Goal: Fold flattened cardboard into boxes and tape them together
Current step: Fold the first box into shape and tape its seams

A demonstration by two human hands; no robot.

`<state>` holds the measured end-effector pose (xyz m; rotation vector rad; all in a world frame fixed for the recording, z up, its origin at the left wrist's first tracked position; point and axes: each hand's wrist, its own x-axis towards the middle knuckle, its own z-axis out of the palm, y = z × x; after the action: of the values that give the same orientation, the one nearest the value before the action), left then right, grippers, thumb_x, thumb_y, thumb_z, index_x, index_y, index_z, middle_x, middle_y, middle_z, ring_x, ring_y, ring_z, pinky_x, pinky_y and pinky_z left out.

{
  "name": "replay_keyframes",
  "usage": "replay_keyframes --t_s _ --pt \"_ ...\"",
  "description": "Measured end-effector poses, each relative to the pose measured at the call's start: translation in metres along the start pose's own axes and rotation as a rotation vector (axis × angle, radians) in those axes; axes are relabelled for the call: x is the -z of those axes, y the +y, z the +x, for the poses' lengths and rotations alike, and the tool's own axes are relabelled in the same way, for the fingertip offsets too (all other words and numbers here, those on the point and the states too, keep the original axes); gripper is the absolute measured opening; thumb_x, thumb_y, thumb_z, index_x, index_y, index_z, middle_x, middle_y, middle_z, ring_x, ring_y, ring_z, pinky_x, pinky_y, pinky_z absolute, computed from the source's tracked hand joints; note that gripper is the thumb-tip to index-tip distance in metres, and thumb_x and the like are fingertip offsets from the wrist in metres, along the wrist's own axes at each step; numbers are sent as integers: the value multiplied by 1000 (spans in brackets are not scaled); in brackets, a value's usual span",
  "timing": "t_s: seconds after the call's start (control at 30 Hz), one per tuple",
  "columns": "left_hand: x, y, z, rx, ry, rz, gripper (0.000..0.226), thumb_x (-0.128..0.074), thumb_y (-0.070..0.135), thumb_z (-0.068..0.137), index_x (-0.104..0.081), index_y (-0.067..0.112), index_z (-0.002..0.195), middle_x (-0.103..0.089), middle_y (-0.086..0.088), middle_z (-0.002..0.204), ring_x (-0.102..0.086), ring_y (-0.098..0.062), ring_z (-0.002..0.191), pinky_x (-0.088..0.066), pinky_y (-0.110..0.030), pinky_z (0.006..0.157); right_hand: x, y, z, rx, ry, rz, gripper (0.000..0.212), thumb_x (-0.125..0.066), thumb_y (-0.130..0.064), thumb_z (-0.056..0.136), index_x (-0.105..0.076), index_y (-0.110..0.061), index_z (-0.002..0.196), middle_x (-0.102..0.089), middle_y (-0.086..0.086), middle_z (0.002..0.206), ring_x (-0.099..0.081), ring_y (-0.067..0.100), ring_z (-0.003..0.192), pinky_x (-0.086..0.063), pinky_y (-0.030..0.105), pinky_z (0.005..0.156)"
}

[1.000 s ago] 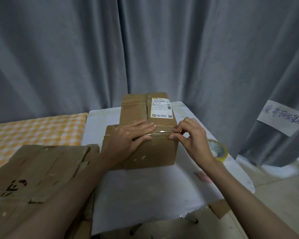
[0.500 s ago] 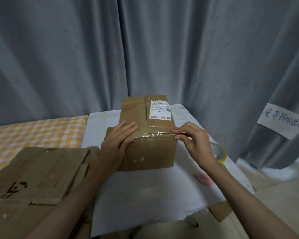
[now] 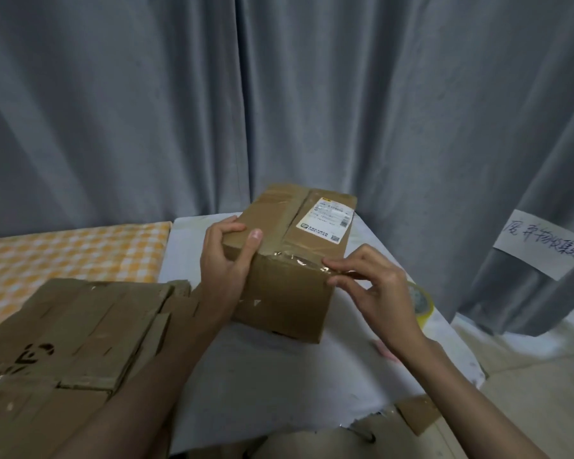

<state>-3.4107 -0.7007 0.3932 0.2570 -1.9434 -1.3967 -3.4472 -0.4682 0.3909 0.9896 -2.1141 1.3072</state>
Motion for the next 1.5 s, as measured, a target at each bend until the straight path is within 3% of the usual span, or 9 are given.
replay_keyframes --t_s 0.13,0.27,0.4,0.57,0.73,0.9,1.03,1.27,1.5 --pt "2 -9 -6 148 66 78 50 -71 35 88 -48 17 129 -48 0 132 -47 -13 121 -39 -27 100 -6 -1 4 -40 -193 86 20 -81 -22 80 -81 -14 99 -68 3 84 -67 17 79 -56 32 73" --pt "-3 5 -34 344 201 -43 89 -78 40 80 -28 23 151 -32 8 146 -40 -8 122 -43 -8 83 -7 18 50 -103 -16 -29 23 -62 -34 94 -79 -21 88 -72 -7 79 -65 9 73 -49 25 67" --pt "-20 27 -67 433 155 -172 95 -74 46 81 -17 30 155 -26 5 157 -34 -20 140 -37 -48 113 -18 66 118 -373 -116 -332 30 -54 -24 100 -68 -13 124 -65 11 125 -61 28 115 -45 37 103" --pt "-38 48 -73 454 96 -120 96 -69 43 85 -6 29 157 -10 11 163 -19 -17 147 -28 -47 117 -34 102 160 -570 -418 -447 53 -39 -38 105 -38 -13 152 -39 12 157 -36 31 144 -27 45 119" --pt "-42 60 -59 424 40 -79 96 -63 42 91 2 21 158 -1 8 164 -12 -19 149 -23 -49 119 -25 107 154 -616 -347 -494 54 -34 -56 102 -54 -25 142 -51 16 144 -42 36 137 -29 52 116" --pt "-46 74 -31 287 51 -26 84 -53 38 97 2 19 158 0 8 165 -6 -14 150 -13 -44 122 26 97 135 -580 -207 -341 51 -40 -61 99 -71 -23 116 -69 10 121 -60 32 117 -45 41 101" --pt "-38 69 11 181 -16 93 69 -41 44 101 -10 21 158 -17 0 163 -17 -22 149 -16 -46 122 46 84 126 -544 -137 -355 50 -38 -61 99 -58 -23 74 -67 1 84 -64 30 92 -42 36 75" --pt "-32 26 17 61 -62 270 69 -38 35 104 2 17 157 -22 -7 160 -32 -31 141 -27 -44 115 19 74 102 -524 -118 -433 47 -28 -53 104 -50 -12 97 -68 20 105 -62 40 99 -49 48 87" --pt "-21 11 34 18 -85 295 74 -35 46 102 7 19 157 -14 -6 163 -23 -26 147 -19 -40 118 6 62 89 -422 65 -382 36 -31 -46 106 -44 -17 87 -61 4 87 -58 29 84 -44 41 71"
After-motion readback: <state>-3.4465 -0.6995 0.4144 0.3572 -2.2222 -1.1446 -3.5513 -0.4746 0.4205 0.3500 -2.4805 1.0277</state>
